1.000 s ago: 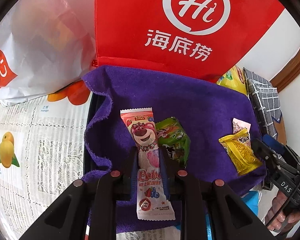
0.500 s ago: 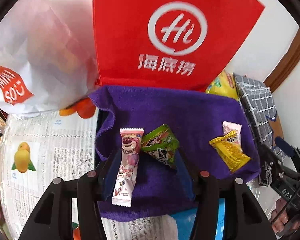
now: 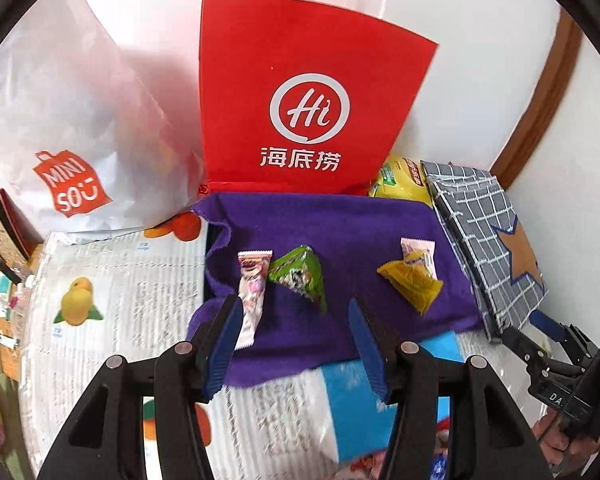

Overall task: Organize snacks
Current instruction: 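Move the right tool to the red snack packet and grasp it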

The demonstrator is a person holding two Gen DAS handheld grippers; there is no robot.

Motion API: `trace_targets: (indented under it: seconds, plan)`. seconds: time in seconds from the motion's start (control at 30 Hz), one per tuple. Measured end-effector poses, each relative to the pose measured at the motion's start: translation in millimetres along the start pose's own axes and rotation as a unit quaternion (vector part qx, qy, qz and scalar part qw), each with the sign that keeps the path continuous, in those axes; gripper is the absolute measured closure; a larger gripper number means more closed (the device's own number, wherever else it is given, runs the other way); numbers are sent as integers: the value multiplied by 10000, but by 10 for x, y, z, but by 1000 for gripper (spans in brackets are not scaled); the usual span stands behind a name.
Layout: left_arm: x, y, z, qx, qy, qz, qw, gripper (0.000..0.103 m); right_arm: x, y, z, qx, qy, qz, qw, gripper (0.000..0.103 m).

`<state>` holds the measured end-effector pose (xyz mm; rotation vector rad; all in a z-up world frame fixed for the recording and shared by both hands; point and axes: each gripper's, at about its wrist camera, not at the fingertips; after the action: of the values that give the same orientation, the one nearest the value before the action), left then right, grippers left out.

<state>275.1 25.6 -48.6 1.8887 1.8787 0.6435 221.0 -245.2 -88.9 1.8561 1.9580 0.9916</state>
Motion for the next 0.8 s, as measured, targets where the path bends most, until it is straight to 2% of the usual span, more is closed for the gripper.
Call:
trace_targets:
  seconds: [0.07, 0.2, 0.53, 0.6, 0.63, 0.8]
  plan:
    - [18, -67, -85, 7, 33, -9, 10000, 50, -16, -141, -53, -10, -67, 16, 10000, 23]
    - [69, -174, -185, 87, -16, -132, 9999, 50, -14, -361, -88, 125, -202, -77, 9997, 37]
    - [133, -546, -463, 71, 48, -284, 9996, 50, -35, -851, -125, 249, -100, -82, 9996, 39]
    - [157, -614, -467, 181, 84, -340, 9992, 50, -50, -946, -61, 378, -18, 35, 9993, 50]
    - [168, -650, -474, 222, 90, -345, 9991, 50, -49, -980, -23, 488, 98, 47, 9987, 51]
    - [230, -780, -537, 256, 207, -312, 9990, 50, -1, -1121, 68, 756, 447, -3, 9961, 51]
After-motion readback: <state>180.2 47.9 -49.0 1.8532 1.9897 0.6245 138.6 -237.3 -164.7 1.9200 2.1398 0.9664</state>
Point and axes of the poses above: each gripper's, at about its wrist camera, not at the fingertips, and z roughly the way its jaws point, x to its left, y to its top, and after that the axes turned 13 degrees about y, right-handed
